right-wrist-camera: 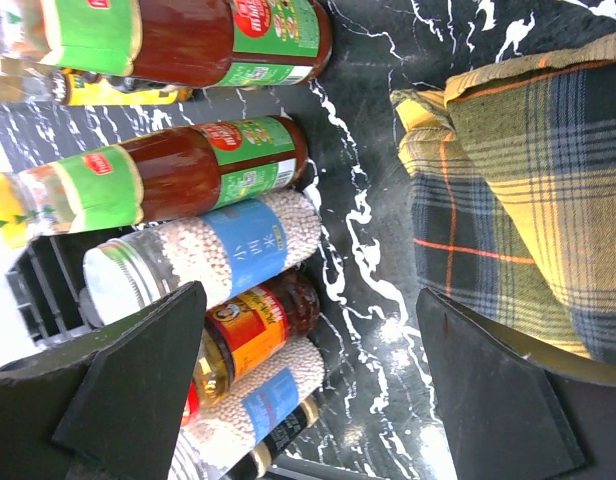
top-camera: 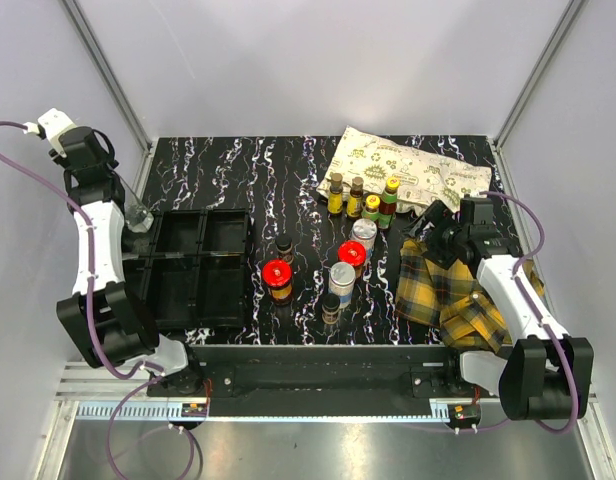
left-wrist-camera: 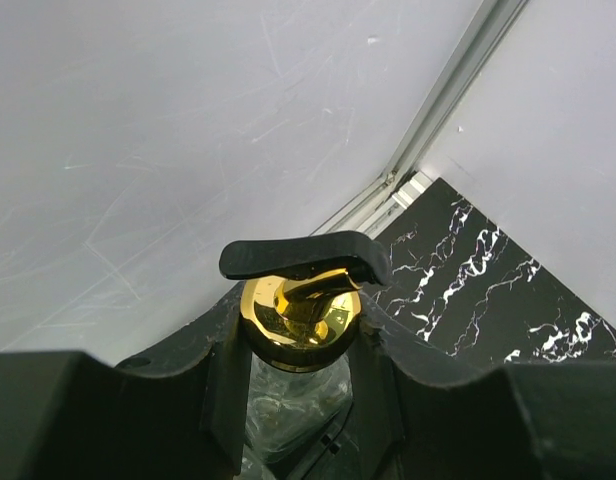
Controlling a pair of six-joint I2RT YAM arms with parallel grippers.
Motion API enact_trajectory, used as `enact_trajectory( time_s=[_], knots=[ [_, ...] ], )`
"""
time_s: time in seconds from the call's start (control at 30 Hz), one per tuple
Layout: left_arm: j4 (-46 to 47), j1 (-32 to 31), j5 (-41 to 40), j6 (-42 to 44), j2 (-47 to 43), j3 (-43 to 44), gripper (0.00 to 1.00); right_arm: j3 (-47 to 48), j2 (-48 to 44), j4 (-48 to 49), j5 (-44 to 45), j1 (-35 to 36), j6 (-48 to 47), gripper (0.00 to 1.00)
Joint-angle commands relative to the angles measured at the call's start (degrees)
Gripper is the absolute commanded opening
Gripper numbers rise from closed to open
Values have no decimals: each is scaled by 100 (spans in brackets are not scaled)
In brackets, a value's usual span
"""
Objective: Organize the condiment bottles
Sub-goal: Place the bottle in the storage box.
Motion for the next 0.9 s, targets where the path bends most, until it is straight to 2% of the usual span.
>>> enact_trajectory(
  time_s=[0.0,0.63,0.87],
  knots=[
    [-57,54,214,25,-5,336,0,-19,-218,-57,76,-18,275,95],
    [-900,63,495,60,732,1900,0,-124,-140,-31,6,-9,372,94],
    [-1111,71,689,122,1102,2103,0,-142,19,48,-3,-18,354,94]
  ],
)
